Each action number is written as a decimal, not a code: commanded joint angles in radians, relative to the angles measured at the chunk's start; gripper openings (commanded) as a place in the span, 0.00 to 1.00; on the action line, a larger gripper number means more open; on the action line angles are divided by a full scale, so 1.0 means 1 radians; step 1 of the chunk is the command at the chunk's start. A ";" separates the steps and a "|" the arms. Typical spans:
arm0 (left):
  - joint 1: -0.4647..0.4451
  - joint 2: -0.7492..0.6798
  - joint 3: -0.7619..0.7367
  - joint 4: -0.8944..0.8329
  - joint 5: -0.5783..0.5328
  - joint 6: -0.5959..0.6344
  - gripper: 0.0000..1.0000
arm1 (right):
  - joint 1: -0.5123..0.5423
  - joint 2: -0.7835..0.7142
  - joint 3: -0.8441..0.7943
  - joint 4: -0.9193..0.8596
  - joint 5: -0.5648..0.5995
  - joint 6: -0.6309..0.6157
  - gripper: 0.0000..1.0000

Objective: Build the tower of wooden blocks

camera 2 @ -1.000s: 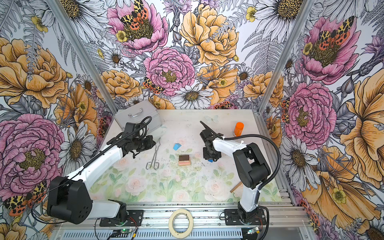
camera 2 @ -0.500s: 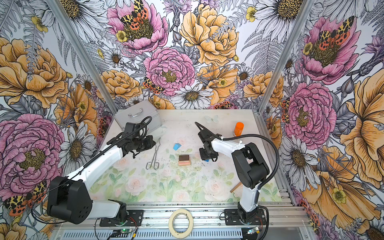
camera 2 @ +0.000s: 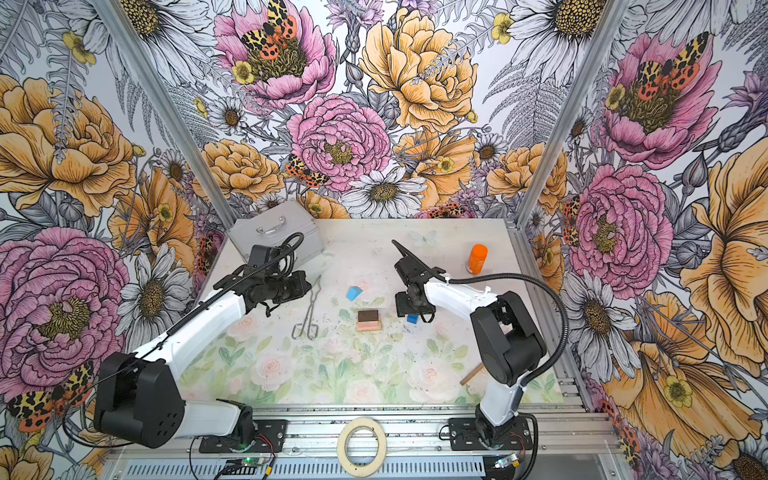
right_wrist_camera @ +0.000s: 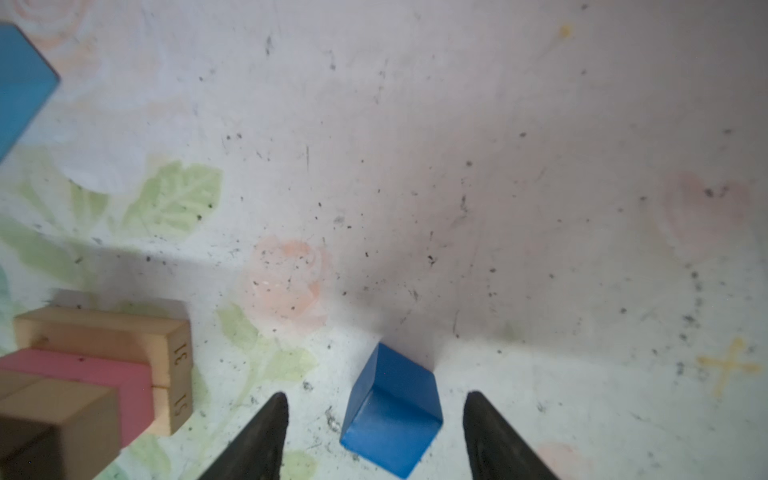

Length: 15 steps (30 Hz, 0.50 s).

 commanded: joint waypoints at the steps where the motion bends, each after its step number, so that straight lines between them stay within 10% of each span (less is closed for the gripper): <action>1: 0.008 0.012 0.020 0.024 0.005 0.016 0.04 | 0.010 -0.104 -0.022 -0.018 0.110 0.229 0.66; 15: 0.012 0.003 0.016 0.029 0.016 0.008 0.04 | 0.093 -0.044 -0.050 -0.043 0.130 0.486 0.64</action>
